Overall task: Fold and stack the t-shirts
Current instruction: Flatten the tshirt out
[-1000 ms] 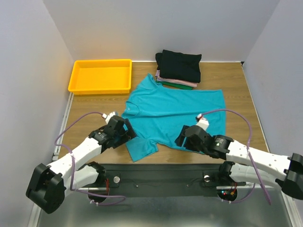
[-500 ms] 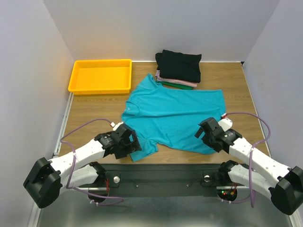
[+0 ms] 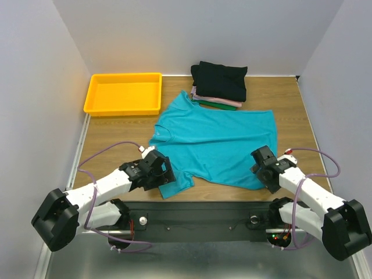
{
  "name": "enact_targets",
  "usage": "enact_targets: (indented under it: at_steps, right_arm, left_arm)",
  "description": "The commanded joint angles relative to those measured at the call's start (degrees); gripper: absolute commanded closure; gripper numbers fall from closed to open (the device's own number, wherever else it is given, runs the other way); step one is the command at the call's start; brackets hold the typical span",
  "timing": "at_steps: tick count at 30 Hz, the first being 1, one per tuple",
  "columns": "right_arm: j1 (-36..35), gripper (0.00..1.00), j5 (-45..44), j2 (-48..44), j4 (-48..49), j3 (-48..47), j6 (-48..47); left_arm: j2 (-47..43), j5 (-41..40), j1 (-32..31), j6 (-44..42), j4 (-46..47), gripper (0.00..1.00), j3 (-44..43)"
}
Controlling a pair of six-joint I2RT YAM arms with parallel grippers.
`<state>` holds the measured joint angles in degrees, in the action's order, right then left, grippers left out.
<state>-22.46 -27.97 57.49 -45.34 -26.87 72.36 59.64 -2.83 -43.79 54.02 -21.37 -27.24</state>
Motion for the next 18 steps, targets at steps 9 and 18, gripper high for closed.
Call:
enact_targets:
  at_steps: [9, 18]
  right_arm:
    - [0.49, 0.79, 0.45, -1.43, 4.03, -5.55, -5.72]
    - [-0.57, 0.80, 3.71, 22.46, 8.78, -20.92, -18.56]
  left_arm:
    - [2.94, -3.23, -0.07, -3.66, 1.94, 0.02, -1.32]
    - [0.66, -4.38, -0.07, -1.20, -0.52, 0.02, -0.97]
